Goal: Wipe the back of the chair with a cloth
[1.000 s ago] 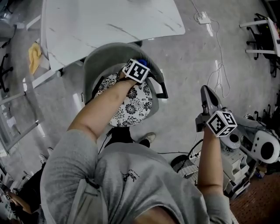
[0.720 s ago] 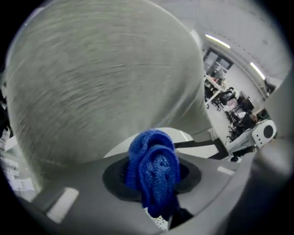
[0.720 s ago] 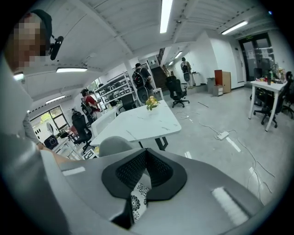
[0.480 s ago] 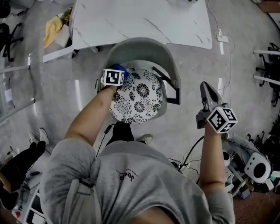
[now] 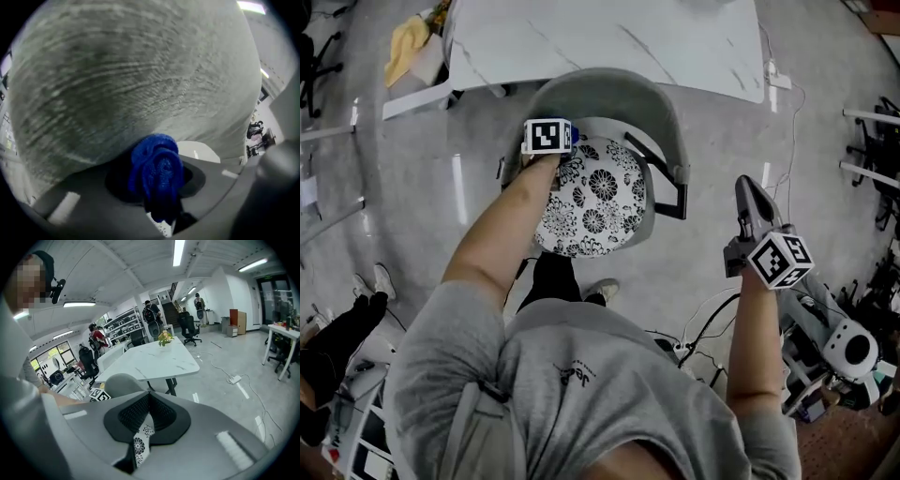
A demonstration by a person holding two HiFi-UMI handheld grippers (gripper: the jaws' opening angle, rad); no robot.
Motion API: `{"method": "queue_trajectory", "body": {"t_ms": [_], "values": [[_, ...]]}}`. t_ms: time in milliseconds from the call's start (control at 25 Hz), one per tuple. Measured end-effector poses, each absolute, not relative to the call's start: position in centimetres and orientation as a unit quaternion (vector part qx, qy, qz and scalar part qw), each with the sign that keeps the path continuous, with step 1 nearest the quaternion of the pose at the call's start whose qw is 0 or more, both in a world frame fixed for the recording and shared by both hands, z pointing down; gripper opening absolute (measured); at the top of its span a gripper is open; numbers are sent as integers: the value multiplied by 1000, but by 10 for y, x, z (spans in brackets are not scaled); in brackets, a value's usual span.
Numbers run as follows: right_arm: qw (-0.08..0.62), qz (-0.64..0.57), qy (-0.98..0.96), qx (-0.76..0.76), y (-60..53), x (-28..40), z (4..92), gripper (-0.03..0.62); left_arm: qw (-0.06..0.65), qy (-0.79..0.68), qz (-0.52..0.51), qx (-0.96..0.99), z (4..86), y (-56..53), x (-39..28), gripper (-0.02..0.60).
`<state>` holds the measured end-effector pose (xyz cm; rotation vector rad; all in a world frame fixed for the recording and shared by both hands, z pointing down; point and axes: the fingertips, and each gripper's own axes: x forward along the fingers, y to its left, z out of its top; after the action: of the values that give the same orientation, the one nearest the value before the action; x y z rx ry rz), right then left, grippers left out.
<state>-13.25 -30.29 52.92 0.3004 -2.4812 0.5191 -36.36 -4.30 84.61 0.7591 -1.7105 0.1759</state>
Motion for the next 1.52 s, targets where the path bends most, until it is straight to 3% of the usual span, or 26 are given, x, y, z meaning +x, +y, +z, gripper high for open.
{"method": "queue_trajectory", "body": {"t_ms": [480,920,1280,1520], "values": [[269,220,-920,182,-342,-70,543,3,546,-682,180,452,841,-171,-335,172],[256,232,-908,237,-369,-8,547,3,495,-610,288,548,843,-252,-258,172],[254,224,-917,212,-359,-41,550,3,455,-535,317,638,835,-280,-204,172],[258,216,-925,174,-340,-84,552,3,461,-573,227,638,826,-264,-217,173]]}}
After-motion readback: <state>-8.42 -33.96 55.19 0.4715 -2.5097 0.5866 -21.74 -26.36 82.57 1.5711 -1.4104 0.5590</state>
